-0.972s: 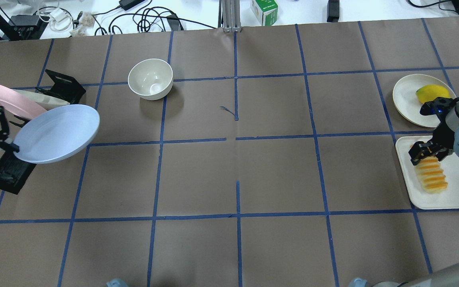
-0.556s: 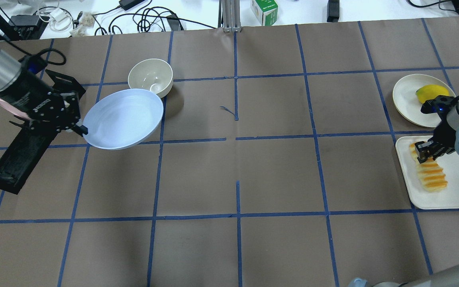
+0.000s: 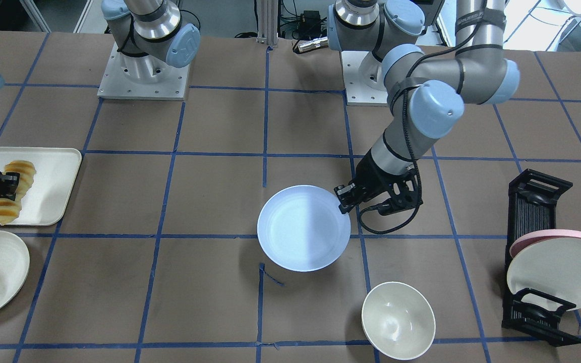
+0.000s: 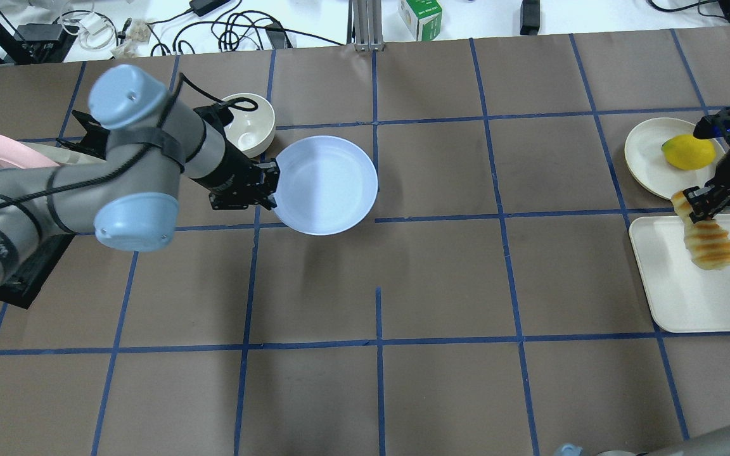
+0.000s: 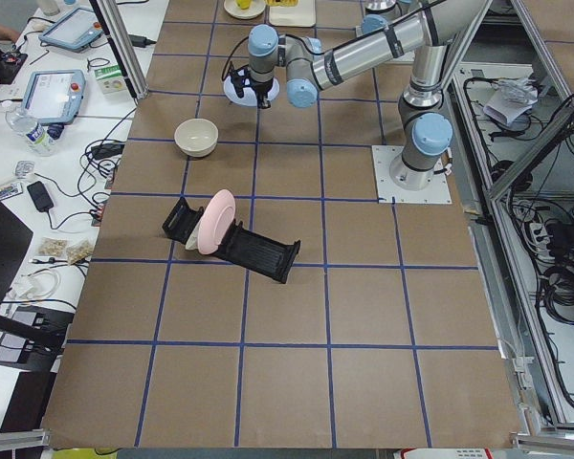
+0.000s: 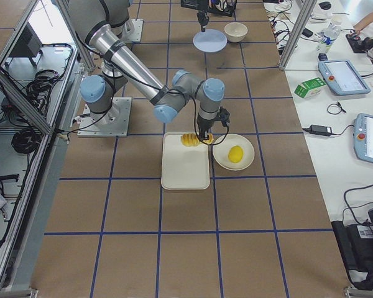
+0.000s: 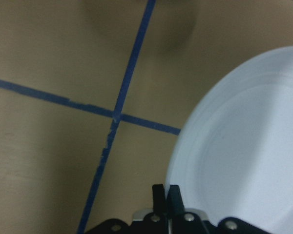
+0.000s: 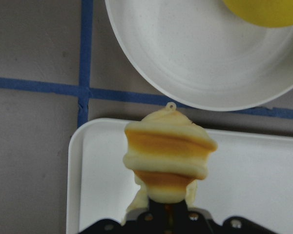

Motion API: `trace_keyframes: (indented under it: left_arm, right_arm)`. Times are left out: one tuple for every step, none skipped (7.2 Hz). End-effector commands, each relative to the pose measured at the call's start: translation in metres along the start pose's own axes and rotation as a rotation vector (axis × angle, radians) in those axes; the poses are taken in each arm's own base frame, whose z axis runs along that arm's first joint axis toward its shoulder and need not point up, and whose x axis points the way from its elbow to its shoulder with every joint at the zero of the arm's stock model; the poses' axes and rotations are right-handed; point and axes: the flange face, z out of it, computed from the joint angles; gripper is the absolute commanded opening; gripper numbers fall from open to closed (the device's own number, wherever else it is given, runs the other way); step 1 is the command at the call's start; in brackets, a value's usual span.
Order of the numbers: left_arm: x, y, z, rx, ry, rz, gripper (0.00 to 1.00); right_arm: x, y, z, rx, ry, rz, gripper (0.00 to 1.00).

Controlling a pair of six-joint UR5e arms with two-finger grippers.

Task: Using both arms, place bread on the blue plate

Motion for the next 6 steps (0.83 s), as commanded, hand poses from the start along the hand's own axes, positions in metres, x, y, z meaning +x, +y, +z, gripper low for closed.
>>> trace_keyframes:
  left_arm:
    - [0.029,0.028,0.065,-0.016,0.002,-0.036,0.0]
    - [0.03,0.029,0.078,-0.033,-0.002,-0.041,0.0]
    - [0.029,0.028,0.081,-0.036,-0.008,-0.042,0.0]
    - [0.028,0.027,0.081,-0.031,-0.016,-0.036,0.41]
    - [0.032,0.023,0.061,0.034,-0.018,-0.011,0.99]
    - [0.039,0.008,0.038,0.082,-0.008,-0.007,1.0]
  right_arm:
    - [-0.027,-0.026,-0.007,0.014,-0.014,0.025,0.1]
    - [-0.051,-0.034,-0.013,0.019,-0.007,-0.004,0.1]
    - [-0.063,-0.036,-0.014,0.008,-0.015,0.02,0.1]
    - [-0.083,-0.036,-0.023,-0.003,-0.02,0.029,0.1]
    - [-0.116,-0.032,-0.037,-0.012,-0.05,0.041,0.1]
    - [-0.151,-0.035,-0.049,0.008,-0.057,0.084,0.11]
